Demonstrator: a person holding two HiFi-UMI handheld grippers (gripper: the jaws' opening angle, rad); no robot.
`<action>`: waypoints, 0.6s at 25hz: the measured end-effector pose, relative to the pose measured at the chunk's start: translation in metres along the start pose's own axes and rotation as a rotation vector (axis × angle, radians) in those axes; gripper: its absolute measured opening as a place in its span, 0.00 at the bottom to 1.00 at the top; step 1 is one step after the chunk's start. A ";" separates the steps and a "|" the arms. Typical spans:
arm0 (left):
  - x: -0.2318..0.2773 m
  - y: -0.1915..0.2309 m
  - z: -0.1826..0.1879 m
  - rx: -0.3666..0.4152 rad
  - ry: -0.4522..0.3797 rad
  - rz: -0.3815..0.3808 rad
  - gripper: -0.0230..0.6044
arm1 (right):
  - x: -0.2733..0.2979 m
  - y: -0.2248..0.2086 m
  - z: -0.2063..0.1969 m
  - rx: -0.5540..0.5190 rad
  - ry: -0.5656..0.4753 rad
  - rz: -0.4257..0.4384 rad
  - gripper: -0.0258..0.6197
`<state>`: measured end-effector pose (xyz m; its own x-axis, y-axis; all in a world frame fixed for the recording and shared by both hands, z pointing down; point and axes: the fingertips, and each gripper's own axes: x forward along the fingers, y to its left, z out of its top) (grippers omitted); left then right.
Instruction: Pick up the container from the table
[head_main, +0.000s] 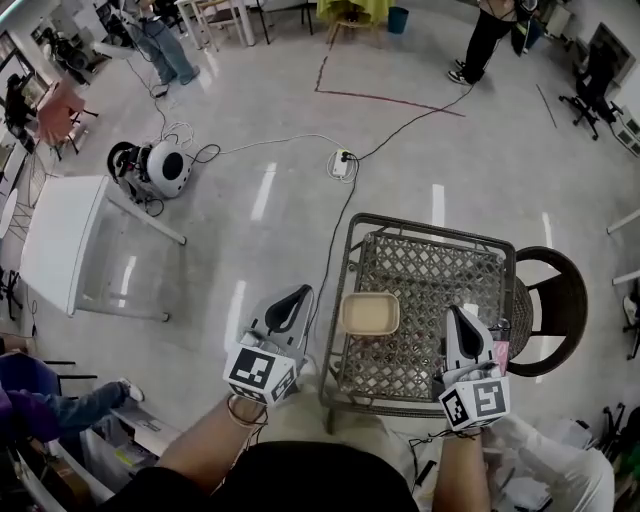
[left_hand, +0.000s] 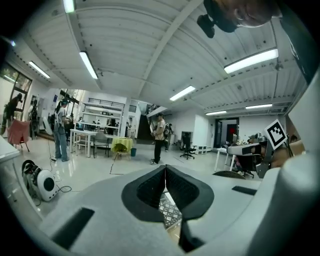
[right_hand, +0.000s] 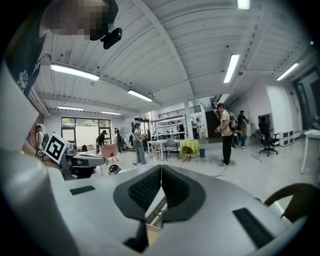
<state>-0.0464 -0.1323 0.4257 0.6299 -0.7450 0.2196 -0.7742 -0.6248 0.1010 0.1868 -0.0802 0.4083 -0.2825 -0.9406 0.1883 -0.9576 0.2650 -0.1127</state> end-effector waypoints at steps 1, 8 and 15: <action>0.003 0.000 -0.004 -0.004 0.008 -0.010 0.05 | 0.002 0.000 -0.004 0.004 0.006 -0.005 0.06; 0.022 0.003 -0.027 -0.044 0.047 -0.050 0.05 | 0.014 -0.004 -0.031 0.020 0.055 -0.032 0.06; 0.039 0.000 -0.054 -0.063 0.096 -0.088 0.05 | 0.023 -0.011 -0.060 0.036 0.111 -0.054 0.06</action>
<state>-0.0254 -0.1488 0.4867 0.6890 -0.6602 0.2991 -0.7205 -0.6687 0.1836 0.1875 -0.0920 0.4729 -0.2372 -0.9236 0.3013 -0.9695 0.2053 -0.1341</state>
